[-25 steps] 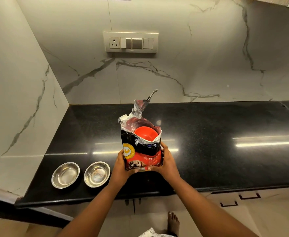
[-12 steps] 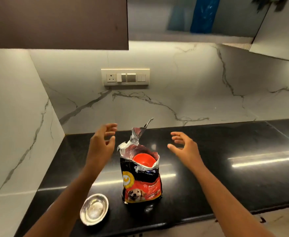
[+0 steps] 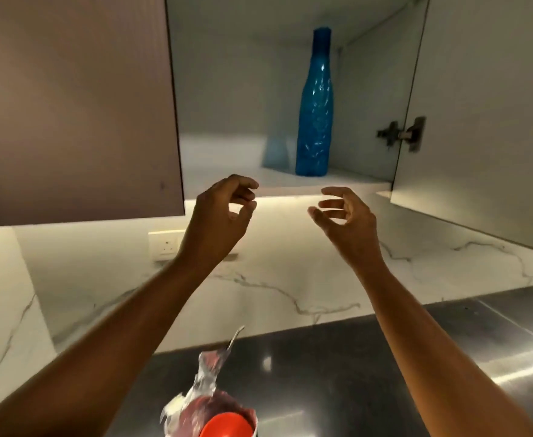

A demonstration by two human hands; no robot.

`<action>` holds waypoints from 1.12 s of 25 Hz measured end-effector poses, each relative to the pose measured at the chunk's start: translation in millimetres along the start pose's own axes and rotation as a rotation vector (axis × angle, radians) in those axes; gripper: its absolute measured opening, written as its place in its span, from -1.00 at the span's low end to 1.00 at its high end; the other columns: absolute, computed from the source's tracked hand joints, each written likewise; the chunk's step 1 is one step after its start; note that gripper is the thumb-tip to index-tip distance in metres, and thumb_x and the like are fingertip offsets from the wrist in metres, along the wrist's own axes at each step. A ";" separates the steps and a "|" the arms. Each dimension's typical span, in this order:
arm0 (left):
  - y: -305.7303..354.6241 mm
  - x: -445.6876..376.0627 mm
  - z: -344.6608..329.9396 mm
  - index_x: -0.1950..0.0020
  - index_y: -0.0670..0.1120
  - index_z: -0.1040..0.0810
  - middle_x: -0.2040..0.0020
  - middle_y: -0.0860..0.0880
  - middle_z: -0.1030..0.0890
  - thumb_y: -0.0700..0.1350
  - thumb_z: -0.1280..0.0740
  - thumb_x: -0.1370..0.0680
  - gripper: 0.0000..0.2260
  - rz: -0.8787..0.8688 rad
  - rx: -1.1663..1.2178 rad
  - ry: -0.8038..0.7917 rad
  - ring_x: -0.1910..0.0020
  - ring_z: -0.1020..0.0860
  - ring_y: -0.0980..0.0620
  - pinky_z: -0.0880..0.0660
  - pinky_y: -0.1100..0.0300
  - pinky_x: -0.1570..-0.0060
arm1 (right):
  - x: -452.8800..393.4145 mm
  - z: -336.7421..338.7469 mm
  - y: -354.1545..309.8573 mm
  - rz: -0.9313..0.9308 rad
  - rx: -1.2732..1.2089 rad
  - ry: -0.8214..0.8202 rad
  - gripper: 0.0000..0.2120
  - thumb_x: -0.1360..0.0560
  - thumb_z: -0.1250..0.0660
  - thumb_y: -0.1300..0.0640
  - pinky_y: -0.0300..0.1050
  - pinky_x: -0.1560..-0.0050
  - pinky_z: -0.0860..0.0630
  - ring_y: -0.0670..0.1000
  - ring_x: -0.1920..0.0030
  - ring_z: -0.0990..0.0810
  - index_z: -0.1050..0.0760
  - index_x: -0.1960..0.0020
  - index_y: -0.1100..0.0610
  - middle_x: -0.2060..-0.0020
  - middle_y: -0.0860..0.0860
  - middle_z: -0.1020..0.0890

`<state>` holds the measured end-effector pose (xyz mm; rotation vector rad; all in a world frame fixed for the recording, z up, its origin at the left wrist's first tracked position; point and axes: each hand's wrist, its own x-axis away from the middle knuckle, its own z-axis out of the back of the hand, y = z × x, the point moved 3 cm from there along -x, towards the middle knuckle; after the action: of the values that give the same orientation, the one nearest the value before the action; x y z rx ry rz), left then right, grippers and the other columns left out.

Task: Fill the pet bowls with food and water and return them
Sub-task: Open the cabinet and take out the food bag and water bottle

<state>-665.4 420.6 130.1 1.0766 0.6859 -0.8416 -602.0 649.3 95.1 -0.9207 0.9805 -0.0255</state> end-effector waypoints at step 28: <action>-53.2 -183.5 -119.0 -0.42 0.11 -0.31 -0.37 0.04 -0.45 0.11 -0.30 -0.57 -0.56 0.022 -0.518 -0.004 -0.33 -0.42 0.02 -0.29 0.09 -0.29 | -240.4 -25.4 43.4 -0.072 -0.155 -0.054 -0.24 -0.35 -0.58 -0.15 -0.24 0.04 -0.52 -0.03 -0.07 -0.57 -0.41 -0.45 0.07 -0.27 0.03 -0.61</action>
<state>-814.7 565.3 216.2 0.6134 0.8301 -0.5991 -777.4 757.8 228.3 -1.0936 0.9082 0.0150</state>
